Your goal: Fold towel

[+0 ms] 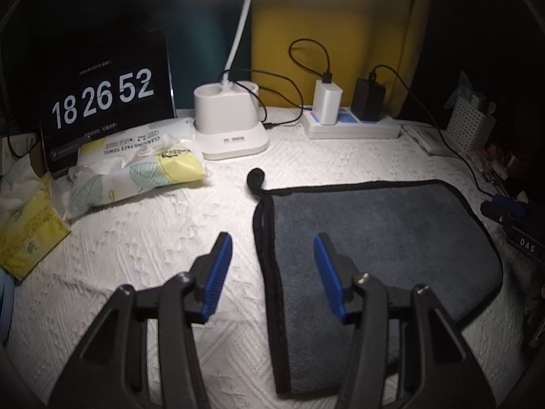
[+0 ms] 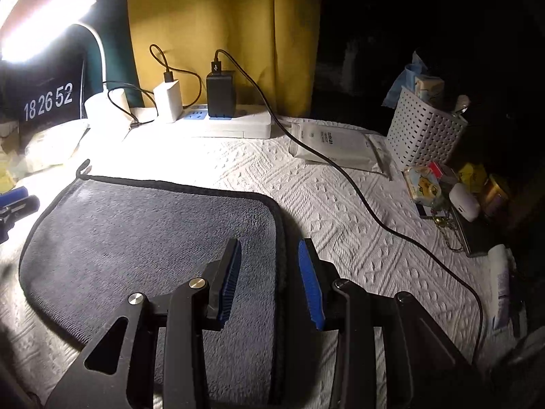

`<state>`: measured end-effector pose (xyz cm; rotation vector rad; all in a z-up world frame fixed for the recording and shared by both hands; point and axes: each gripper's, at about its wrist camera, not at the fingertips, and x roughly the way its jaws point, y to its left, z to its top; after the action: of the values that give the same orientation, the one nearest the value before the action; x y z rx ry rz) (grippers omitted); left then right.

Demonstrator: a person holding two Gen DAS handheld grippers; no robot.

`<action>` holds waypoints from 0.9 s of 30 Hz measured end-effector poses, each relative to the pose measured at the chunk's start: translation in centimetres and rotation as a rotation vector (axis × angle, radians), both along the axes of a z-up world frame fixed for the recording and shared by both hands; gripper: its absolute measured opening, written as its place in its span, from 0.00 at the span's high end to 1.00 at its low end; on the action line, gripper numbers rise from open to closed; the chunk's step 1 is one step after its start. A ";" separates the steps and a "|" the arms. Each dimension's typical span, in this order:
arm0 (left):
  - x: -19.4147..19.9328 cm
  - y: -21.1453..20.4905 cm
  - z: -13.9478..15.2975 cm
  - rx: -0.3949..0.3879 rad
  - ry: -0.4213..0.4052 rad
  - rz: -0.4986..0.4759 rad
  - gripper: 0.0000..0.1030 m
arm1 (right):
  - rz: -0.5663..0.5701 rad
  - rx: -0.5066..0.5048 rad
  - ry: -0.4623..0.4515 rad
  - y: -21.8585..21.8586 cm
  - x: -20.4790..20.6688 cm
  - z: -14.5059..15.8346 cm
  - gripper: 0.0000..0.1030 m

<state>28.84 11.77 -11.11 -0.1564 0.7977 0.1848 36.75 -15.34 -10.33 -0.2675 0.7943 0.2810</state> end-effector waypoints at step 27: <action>-5.9 -1.5 1.3 -0.045 -0.020 -0.020 0.50 | 0.008 0.017 -0.019 -0.4 -6.1 1.6 0.64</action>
<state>22.91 10.29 -9.81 -0.1926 0.7833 0.1458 30.70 -15.79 -8.75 -0.2573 0.7717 0.2925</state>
